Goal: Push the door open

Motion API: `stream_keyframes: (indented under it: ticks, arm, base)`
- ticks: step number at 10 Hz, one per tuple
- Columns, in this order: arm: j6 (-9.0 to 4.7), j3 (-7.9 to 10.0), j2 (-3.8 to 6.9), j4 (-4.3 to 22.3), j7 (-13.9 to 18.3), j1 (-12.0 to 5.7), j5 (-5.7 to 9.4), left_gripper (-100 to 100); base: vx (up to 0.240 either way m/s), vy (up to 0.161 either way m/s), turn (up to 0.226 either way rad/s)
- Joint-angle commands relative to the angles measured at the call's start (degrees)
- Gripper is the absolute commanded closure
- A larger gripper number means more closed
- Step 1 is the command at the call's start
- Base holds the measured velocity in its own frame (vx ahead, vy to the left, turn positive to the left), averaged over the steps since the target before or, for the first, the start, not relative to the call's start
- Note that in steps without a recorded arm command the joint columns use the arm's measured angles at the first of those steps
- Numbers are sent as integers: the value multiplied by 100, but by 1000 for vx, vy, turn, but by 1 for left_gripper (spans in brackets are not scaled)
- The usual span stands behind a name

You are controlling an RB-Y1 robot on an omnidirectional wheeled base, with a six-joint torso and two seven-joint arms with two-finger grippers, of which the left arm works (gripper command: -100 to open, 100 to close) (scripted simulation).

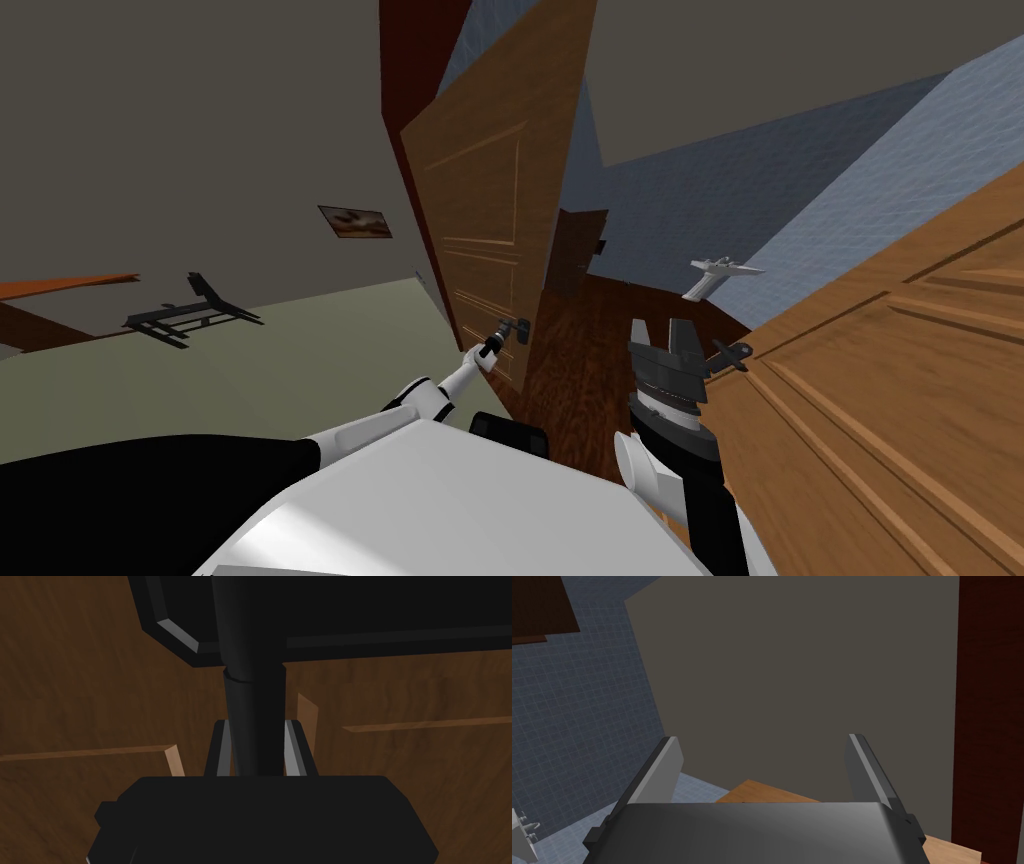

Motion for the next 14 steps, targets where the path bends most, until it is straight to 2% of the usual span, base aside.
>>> stream_keyframes:
  ticks: [1, 2, 3, 4, 6, 7, 11, 13, 14]
  arm:
    - [-73, 159, 85, 106, -55, -83, 44, 100]
    - [-69, 250, 108, 110, -94, -81, 71, 100]
    - [-69, 250, 108, 110, -94, -81, 71, 100]
    - [-62, 387, 128, 117, -153, -80, 113, 100]
    - [-62, 387, 128, 117, -153, -80, 113, 100]
    - [-56, 520, 133, 123, -209, -78, 154, 100]
    - [-44, 761, 109, 134, -312, -75, 227, 100]
    - [-42, 799, 102, 136, -329, -75, 239, 100]
    - [-37, 897, 74, 140, -370, -74, 269, 100]
  base:
    - [90, -106, 21]
    - [108, -158, 89]
    - [90, -126, 54]
    - [148, -123, 81]
    - [89, -97, 37]
    - [85, -123, 77]
    - [120, -172, 83]
    - [111, -115, 44]
    - [105, -131, 48]
